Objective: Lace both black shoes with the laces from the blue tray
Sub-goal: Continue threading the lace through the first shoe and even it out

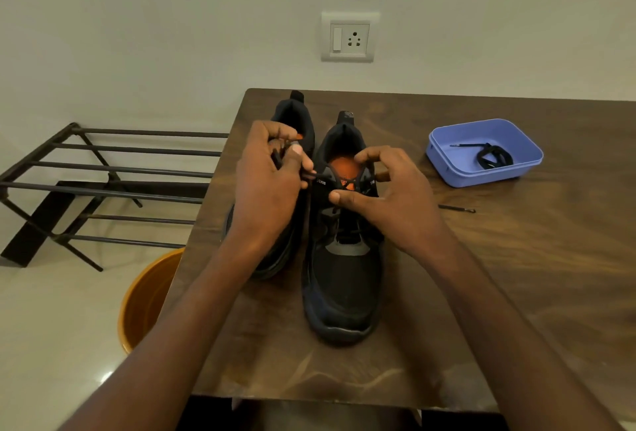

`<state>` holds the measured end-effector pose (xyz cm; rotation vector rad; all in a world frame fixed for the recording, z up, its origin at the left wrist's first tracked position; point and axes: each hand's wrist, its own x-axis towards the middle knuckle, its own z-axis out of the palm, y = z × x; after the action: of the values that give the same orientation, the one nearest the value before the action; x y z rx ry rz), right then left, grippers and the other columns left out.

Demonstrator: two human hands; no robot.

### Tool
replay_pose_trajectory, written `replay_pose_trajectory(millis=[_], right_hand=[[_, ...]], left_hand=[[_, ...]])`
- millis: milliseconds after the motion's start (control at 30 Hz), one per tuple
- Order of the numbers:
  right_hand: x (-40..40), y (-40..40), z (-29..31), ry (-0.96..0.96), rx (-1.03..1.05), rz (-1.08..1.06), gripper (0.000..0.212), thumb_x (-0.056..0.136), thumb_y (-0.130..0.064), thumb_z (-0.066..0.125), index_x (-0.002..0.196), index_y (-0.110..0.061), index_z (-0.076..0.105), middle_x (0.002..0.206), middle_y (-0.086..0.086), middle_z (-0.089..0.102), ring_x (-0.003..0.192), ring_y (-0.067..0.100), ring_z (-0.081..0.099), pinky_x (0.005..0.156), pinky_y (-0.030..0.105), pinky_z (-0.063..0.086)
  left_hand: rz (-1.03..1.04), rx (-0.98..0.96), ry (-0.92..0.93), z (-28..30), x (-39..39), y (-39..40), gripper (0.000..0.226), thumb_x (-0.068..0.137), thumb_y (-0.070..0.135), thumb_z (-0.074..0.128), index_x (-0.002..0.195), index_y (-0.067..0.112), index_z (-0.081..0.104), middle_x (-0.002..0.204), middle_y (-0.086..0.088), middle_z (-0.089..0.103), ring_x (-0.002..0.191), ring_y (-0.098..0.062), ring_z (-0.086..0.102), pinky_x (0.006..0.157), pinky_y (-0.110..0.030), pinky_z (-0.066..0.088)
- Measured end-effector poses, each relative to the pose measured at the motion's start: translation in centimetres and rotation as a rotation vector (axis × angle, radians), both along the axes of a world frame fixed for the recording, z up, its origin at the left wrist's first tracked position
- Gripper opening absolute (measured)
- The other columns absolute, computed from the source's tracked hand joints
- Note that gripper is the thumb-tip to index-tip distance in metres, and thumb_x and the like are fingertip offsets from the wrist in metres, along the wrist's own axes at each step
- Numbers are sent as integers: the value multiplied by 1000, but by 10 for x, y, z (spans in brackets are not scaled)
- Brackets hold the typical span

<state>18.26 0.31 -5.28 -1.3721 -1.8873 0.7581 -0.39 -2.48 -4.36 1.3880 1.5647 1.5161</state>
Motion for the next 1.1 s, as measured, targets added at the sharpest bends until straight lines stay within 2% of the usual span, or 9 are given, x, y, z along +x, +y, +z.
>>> replay_pose_trajectory(millis=[133,233,333,500,600,733,833,1000,1100], right_hand=[[18,7,8,208,-198,-55,22,99,-24,67,121,-24,64,115,-3,67,101,10,67,86,26,60],[27,9,7,183,-273,-5,16,97,-15,69,112,-20,68,101,9,71,96,22,71,88,33,61],[24,8,4,114,-254,-3,15,92,-14,75,105,-21,70,90,8,73,90,22,72,86,37,61],[31,12,10,-7,-58,-177,10,99,-20,67,92,-26,71,87,-9,71,78,2,64,63,8,47],[32,9,13,64,-122,-57,4,95,-27,72,98,-24,71,97,-7,71,90,5,66,74,14,50],[18,4,10,-3,-111,32,7,91,-27,76,86,-27,73,86,-9,73,84,7,68,75,27,56],[19,8,8,-27,-120,16,13,98,-22,69,85,-26,68,86,-8,72,83,5,66,72,24,50],[22,9,5,107,-108,-144,13,102,-12,60,90,-15,62,82,0,71,72,6,66,57,8,45],[20,6,10,160,-79,-126,8,102,-15,60,96,-19,62,79,1,69,65,6,65,59,14,51]], left_hand=[[14,42,396,0,-2,-7,12,98,15,66,108,22,65,82,6,67,75,-7,66,65,-15,52],[-60,22,509,-4,5,-8,8,95,26,73,103,24,69,79,10,67,76,-5,66,69,-20,55],[-69,12,522,-8,8,-5,6,95,22,73,100,23,69,76,9,67,75,-7,66,73,-28,57],[-88,23,563,-6,2,-2,7,97,11,70,98,18,68,75,7,65,72,-10,64,72,-26,56],[-95,25,562,-4,2,-3,6,96,15,72,99,18,69,74,6,66,73,-11,64,72,-23,55],[-78,2,530,-5,3,-4,5,95,16,73,97,21,71,75,7,67,74,-8,64,72,-22,56],[-90,-5,538,-4,2,-3,5,96,16,73,98,20,71,77,8,68,75,-8,65,72,-22,56],[-130,-6,596,-1,1,-3,6,96,16,71,101,20,72,83,10,69,79,-2,65,76,-22,56],[-118,-24,597,-2,-1,-3,3,96,19,72,98,22,72,81,11,69,78,-2,65,73,-19,56]])
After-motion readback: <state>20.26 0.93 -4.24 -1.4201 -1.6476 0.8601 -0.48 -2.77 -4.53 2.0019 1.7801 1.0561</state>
